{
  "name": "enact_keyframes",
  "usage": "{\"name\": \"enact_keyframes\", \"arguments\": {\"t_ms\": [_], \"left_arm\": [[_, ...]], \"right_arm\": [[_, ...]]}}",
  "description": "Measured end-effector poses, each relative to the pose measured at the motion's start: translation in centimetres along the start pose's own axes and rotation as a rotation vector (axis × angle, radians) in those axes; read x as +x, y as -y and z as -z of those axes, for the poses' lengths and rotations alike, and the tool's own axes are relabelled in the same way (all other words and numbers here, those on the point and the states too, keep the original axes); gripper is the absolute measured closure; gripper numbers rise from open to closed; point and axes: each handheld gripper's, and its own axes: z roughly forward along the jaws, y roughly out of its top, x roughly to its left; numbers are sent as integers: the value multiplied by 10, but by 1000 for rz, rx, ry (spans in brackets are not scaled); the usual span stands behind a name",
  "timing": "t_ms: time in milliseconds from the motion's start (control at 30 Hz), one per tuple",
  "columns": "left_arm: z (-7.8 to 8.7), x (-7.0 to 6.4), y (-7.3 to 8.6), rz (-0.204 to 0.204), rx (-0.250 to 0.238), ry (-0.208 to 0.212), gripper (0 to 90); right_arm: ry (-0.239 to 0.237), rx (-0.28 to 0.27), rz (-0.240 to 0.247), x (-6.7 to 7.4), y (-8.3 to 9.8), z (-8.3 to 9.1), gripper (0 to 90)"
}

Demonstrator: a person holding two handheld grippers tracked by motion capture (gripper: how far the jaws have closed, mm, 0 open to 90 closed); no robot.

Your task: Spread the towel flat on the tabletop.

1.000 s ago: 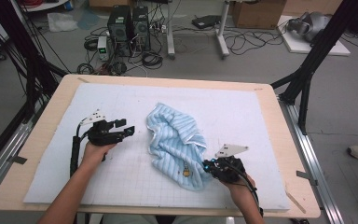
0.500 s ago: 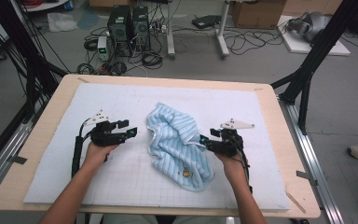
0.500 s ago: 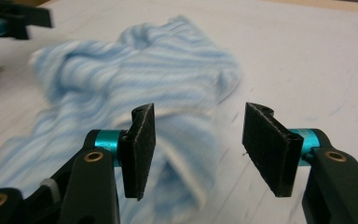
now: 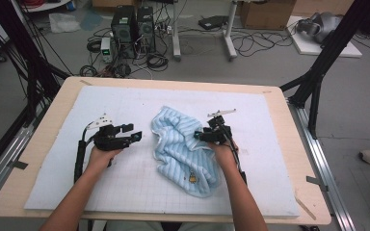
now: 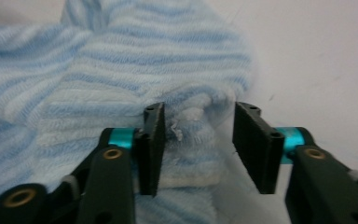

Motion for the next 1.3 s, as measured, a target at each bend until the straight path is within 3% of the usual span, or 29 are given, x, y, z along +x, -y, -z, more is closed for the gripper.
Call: {"name": "enact_keyframes", "arguments": {"t_ms": [33,100,233,400,600,733,833,1067,1167,1300], "left_arm": [[0,0,0,0,-1,-2,367],[0,0,0,0,0,-1,367],[0,0,0,2,-2,0,367],[-1,0,0,5,-4,-1,367],[-2,0,1,4,0,3,368],[-1,1,1,10,-3,2,368],[-1,1,1,4,2,5,368],[-3,0,2,3,5,8,368],[-4,-1,2,4,9,11,368],[-4,0,2,6,9,11,368]], "right_arm": [[-14,6,1,0,0,-3,644],[-7,6,54,4,-1,-3,755],[98,11,182,13,-8,5,805],[205,-20,210,3,-16,19,812],[305,12,251,-17,-29,20,810],[295,28,222,-23,-30,17,802],[305,41,231,-24,-29,15,836],[356,-47,212,-33,-32,21,844],[425,-105,189,-40,-33,22,855],[560,-93,202,-45,-35,16,856]]}}
